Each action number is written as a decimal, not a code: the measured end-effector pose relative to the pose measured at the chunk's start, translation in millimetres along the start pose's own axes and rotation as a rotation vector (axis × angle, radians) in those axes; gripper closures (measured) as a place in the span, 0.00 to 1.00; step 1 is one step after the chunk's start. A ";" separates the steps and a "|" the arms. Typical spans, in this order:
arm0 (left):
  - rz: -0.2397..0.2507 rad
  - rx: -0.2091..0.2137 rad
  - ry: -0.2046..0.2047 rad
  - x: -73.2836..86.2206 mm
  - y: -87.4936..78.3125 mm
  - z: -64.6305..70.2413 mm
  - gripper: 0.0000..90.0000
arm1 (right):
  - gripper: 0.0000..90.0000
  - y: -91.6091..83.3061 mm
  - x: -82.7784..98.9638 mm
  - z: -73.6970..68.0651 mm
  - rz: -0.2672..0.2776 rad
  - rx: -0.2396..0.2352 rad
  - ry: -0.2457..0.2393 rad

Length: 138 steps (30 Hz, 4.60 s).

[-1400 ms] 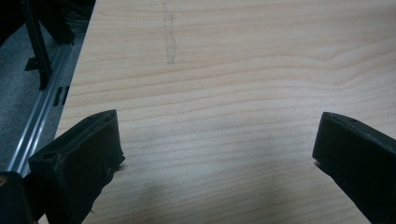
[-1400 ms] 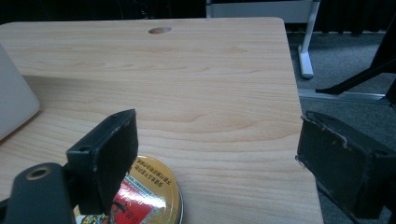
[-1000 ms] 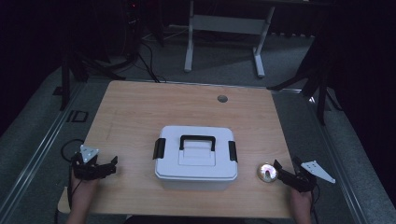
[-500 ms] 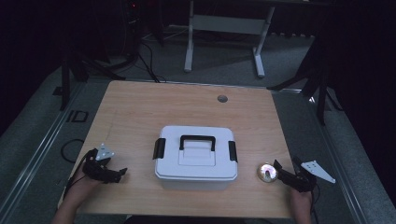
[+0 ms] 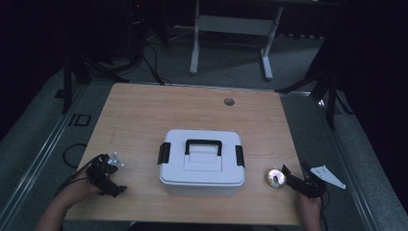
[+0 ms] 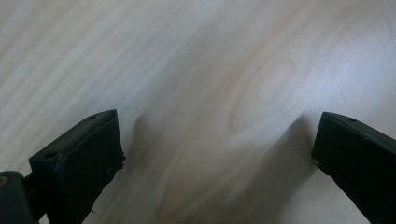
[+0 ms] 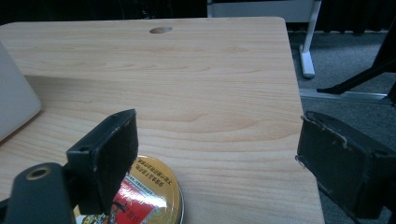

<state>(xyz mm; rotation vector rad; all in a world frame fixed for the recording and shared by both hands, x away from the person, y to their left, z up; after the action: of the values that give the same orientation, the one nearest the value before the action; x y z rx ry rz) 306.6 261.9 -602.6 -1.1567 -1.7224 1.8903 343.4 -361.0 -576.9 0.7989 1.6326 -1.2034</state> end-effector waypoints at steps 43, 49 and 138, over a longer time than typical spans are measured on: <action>-0.265 0.208 0.255 -11.5 -56.6 29.1 0.08 | 0.13 -0.2 0.1 0.0 -0.001 -0.003 0.003; -0.274 0.178 0.266 -20.6 -73.8 23.5 0.12 | 0.13 -0.2 0.1 0.0 -0.001 -0.002 0.003; -0.149 0.243 0.536 -212.7 -111.2 83.2 0.17 | 0.13 -1.8 -0.2 -0.3 0.012 -0.025 0.014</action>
<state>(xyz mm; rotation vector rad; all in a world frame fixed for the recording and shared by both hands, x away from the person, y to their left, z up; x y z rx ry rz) 345.6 78.2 -431.5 -1.2523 -1.2154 1.4733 341.8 -361.3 -576.1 0.8016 1.6491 -1.1692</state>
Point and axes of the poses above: each handheld gripper's, and its own axes: y roughly forward along the jaws, x roughly out of its underside, z roughly to its right, the point moved 7 cm from there along y, roughly forward along the jaws, and after that the axes turned 1 degree about -x, right-handed, at the moved point
